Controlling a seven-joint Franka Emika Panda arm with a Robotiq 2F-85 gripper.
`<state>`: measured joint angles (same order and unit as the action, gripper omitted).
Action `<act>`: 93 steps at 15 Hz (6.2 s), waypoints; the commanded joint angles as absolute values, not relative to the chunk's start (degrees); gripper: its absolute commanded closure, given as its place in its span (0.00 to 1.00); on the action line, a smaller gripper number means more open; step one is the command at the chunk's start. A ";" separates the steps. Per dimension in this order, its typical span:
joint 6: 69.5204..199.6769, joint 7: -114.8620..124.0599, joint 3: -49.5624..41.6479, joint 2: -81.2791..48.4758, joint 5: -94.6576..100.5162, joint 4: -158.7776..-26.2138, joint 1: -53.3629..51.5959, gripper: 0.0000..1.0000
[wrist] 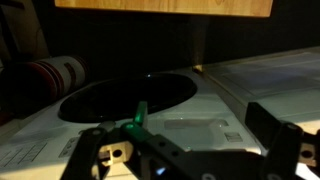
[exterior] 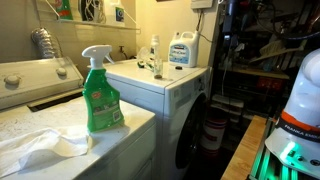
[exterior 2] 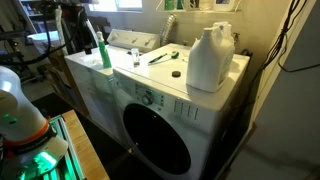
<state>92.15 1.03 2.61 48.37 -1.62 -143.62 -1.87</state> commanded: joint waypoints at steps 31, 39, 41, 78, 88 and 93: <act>153.31 2.66 -4.47 7.36 3.31 -133.78 7.87 0.00; 151.60 2.66 -4.60 -1.67 1.28 -124.88 6.76 0.00; 150.91 2.73 -4.73 -3.73 1.33 -122.89 6.84 0.00; 131.77 2.97 -5.46 -17.94 -1.94 -105.10 7.65 0.24; 130.08 3.30 -5.54 -18.19 -1.39 -104.33 7.33 0.58; 129.24 2.07 -4.85 -14.88 -0.93 -107.11 6.58 0.70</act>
